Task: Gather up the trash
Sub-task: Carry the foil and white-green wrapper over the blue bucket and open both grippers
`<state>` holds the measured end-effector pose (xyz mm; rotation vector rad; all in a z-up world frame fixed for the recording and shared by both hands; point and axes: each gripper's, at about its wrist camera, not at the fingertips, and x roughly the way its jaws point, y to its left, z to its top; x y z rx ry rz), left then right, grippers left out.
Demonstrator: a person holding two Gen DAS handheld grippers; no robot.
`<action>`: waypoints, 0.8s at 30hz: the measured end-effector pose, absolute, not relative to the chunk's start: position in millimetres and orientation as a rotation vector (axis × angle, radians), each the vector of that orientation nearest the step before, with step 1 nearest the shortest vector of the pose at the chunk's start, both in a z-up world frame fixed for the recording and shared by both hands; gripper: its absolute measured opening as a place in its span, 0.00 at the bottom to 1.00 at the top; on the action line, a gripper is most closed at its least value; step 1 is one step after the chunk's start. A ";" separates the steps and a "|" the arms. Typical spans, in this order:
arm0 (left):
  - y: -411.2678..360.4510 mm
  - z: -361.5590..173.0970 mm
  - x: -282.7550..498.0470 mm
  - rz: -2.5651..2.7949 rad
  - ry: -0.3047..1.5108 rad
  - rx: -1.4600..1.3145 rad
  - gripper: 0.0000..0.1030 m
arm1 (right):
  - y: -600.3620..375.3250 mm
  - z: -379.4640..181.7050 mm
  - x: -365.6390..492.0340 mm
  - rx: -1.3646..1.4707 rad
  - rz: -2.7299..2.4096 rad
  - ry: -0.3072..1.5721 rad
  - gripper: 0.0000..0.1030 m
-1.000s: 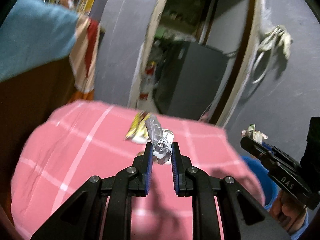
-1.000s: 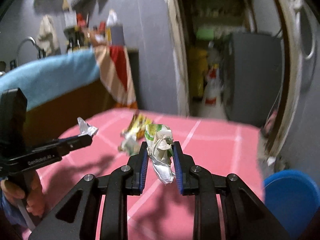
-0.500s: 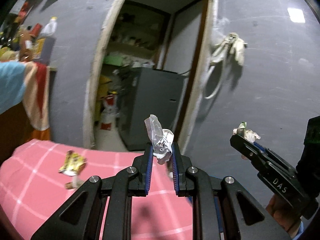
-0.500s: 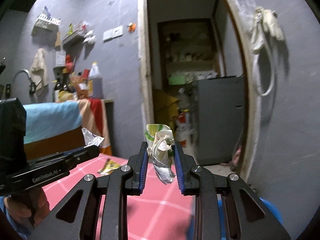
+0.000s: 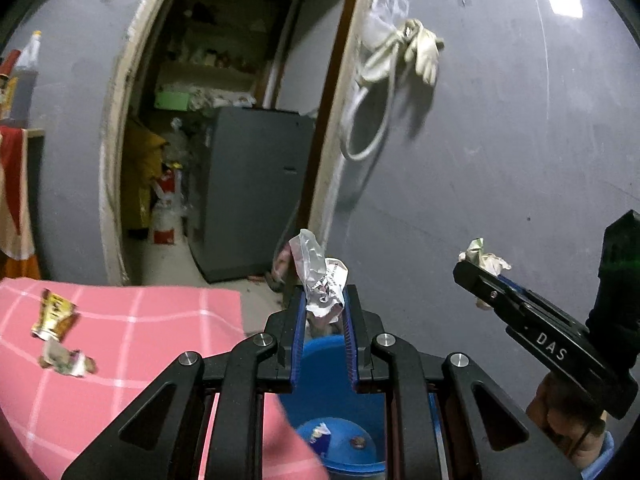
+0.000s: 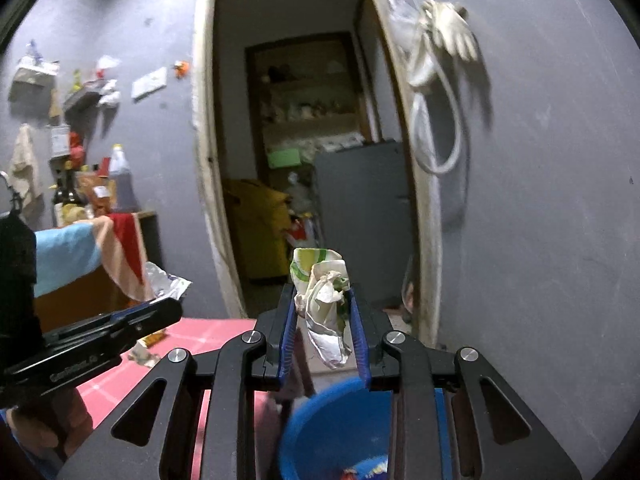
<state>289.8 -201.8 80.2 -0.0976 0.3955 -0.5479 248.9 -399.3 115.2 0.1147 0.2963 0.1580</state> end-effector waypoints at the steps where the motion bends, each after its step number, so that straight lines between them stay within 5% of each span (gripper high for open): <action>1: -206.6 77.2 291.6 -0.555 0.410 -0.095 0.14 | -405.9 112.1 250.5 0.126 0.148 0.310 0.24; 19: -247.0 3.1 347.6 -0.571 0.767 -0.126 0.16 | -446.9 52.0 282.4 0.211 0.113 0.553 0.27; 24: -240.4 -4.6 352.2 -0.564 0.805 -0.140 0.27 | -444.3 44.8 289.2 0.215 0.115 0.584 0.29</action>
